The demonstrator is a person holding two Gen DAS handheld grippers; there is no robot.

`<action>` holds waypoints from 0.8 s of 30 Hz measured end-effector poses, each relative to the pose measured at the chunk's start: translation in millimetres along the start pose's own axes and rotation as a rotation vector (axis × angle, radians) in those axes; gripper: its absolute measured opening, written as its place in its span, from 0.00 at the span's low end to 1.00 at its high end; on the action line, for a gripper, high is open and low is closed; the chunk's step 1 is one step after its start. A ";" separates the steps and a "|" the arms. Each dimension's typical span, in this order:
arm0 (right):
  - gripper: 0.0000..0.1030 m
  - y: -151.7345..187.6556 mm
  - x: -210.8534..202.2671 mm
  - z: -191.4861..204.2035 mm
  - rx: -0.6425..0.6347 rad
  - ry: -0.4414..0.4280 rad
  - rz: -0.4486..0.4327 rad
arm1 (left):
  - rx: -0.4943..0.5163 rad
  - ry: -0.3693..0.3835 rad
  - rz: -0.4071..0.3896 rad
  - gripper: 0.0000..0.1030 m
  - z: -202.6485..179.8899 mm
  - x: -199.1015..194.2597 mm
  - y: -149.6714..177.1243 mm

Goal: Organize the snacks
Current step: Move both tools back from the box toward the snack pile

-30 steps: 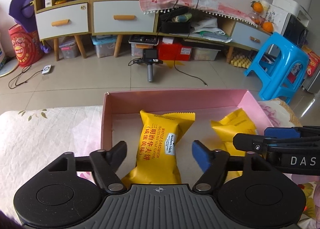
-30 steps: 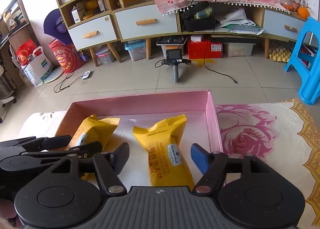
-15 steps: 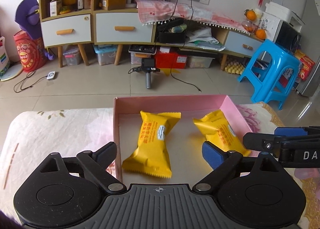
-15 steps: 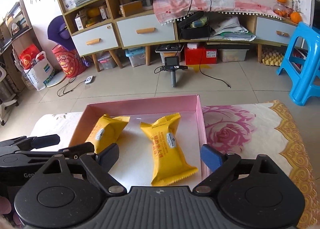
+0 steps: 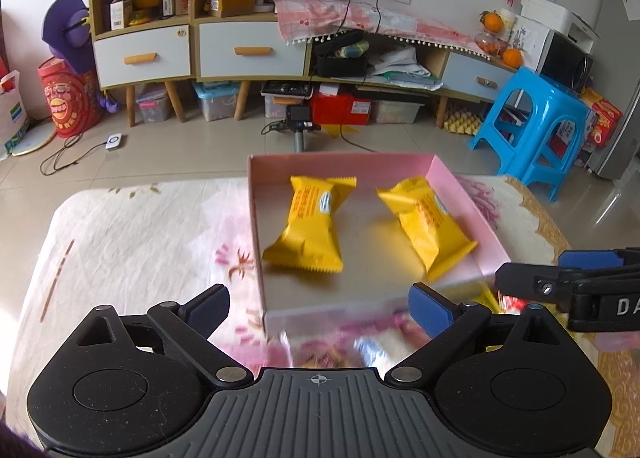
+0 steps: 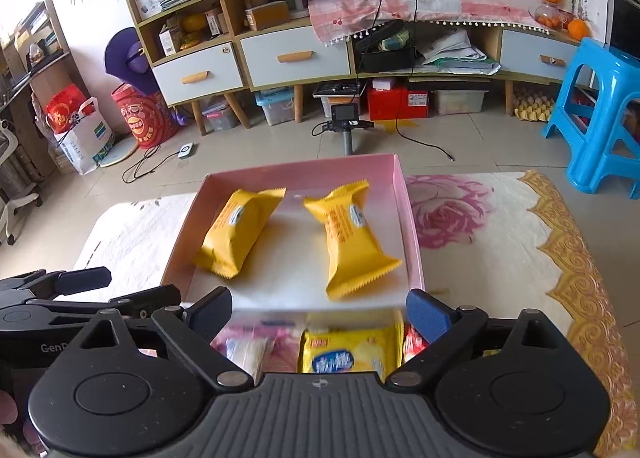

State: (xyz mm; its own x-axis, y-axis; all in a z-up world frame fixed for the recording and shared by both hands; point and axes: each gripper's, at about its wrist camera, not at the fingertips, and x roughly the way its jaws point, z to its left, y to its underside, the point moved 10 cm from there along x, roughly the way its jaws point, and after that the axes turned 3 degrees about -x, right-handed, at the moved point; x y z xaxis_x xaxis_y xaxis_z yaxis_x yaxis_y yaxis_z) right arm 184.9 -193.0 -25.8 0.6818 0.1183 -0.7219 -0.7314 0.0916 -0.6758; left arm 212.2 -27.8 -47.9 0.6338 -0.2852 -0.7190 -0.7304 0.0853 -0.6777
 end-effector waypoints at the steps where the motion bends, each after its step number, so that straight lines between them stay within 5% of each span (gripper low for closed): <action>1: 0.85 2.6 -2.6 1.6 -0.001 -0.001 0.001 | 0.002 -0.008 0.003 0.94 1.2 -3.1 4.4; 6: 0.87 16.5 -16.7 9.6 -0.011 0.003 -0.005 | -0.008 -0.042 0.031 0.94 11.6 -17.5 25.1; 24: 0.90 53.7 -40.9 11.0 -0.081 -0.005 -0.095 | -0.091 0.025 -0.009 0.95 28.2 -41.3 66.6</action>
State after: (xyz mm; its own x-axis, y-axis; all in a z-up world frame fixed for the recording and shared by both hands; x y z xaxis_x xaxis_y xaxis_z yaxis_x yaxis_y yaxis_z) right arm 117.7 -182.0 -30.9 0.7480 0.1174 -0.6533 -0.6596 0.0224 -0.7513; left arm 144.6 16.6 -67.7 0.6349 -0.3094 -0.7079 -0.7453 -0.0039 -0.6667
